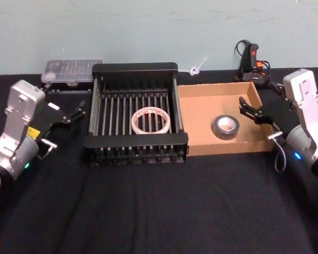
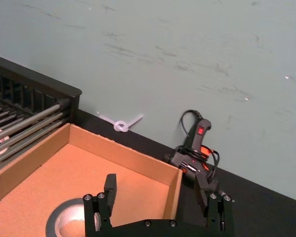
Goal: Pick up the white tape and place it into the black box , Pick up the silver tape and place it into the brown box.
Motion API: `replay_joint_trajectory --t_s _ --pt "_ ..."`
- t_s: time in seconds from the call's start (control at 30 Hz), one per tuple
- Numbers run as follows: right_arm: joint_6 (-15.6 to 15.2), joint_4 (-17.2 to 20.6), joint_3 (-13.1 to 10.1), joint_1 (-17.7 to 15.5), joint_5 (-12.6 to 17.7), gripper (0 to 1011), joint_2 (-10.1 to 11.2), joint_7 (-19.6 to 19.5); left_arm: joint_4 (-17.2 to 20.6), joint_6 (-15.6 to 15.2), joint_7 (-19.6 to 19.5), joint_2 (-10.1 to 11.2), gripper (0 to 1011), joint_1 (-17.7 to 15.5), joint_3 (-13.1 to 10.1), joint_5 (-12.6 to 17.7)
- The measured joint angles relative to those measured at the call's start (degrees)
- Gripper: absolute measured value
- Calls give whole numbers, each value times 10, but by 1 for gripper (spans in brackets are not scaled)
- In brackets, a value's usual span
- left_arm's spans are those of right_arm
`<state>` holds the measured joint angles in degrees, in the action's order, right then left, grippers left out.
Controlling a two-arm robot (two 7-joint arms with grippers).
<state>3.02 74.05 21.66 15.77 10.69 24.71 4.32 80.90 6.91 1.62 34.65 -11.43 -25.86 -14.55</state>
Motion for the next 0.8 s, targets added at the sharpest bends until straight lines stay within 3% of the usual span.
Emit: replay_joint_trajectory --t_s 0.43,0.8 --pt "8 -3 -31 -27 -6 1000 -15 -20 0 0 0 0 1001 0 0 0" --pt "8 -2 -29 -27 -7 1000 -14 -20 0 0 0 0 1001 0 0 0"
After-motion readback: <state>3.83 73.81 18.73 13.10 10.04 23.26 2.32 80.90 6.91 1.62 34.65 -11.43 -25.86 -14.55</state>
